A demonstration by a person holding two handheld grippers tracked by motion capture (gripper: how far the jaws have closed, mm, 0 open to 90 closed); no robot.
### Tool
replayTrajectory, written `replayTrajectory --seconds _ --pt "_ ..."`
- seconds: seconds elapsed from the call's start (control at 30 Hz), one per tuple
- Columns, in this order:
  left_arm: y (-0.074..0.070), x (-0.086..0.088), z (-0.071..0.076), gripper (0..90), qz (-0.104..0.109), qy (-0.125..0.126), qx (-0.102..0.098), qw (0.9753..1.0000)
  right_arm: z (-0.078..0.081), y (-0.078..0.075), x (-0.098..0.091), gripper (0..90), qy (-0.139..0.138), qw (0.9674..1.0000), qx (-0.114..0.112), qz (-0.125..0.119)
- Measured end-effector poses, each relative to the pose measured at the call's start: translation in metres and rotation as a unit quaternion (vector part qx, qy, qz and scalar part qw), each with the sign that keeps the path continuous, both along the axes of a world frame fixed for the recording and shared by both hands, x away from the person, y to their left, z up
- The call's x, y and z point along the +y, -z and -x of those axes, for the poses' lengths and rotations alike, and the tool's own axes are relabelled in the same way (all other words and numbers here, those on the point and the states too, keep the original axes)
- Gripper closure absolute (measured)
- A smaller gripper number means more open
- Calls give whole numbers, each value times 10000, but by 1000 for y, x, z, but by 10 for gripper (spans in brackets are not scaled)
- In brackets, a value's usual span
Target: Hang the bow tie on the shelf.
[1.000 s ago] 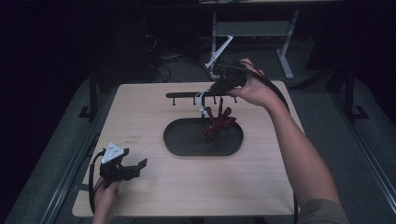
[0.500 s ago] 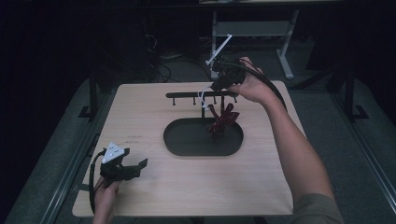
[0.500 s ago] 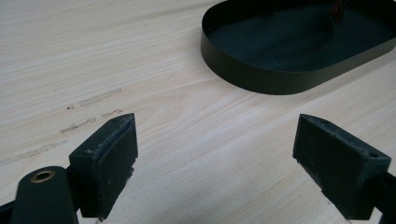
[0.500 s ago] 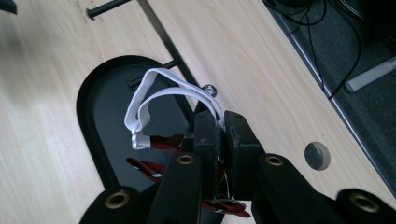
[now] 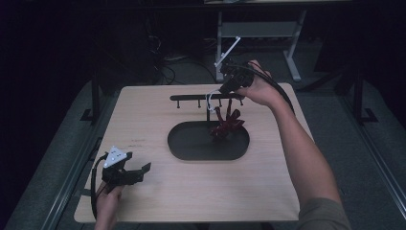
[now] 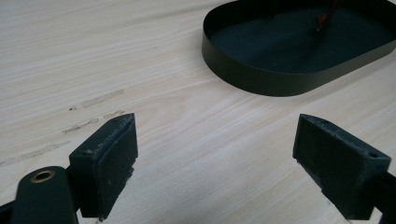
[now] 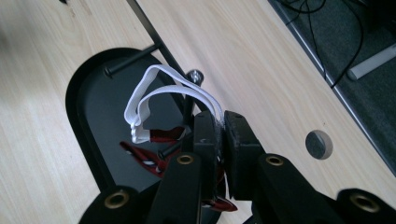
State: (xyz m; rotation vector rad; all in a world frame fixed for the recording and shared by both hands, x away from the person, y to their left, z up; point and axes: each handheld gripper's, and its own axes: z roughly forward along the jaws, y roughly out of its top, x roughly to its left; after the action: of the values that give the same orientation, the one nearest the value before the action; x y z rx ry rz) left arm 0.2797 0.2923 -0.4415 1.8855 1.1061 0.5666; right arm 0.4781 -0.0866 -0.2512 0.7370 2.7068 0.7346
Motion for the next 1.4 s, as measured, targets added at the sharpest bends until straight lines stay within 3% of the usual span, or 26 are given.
replayTrajectory --seconds 1.1,1.4 --pt "-1 0 1 135 -3 8 1 10000 -4 22 -7 828 54 9992 367 129" --pt "-1 0 1 136 -21 20 15 10000 -2 24 -6 773 9 9992 375 150"
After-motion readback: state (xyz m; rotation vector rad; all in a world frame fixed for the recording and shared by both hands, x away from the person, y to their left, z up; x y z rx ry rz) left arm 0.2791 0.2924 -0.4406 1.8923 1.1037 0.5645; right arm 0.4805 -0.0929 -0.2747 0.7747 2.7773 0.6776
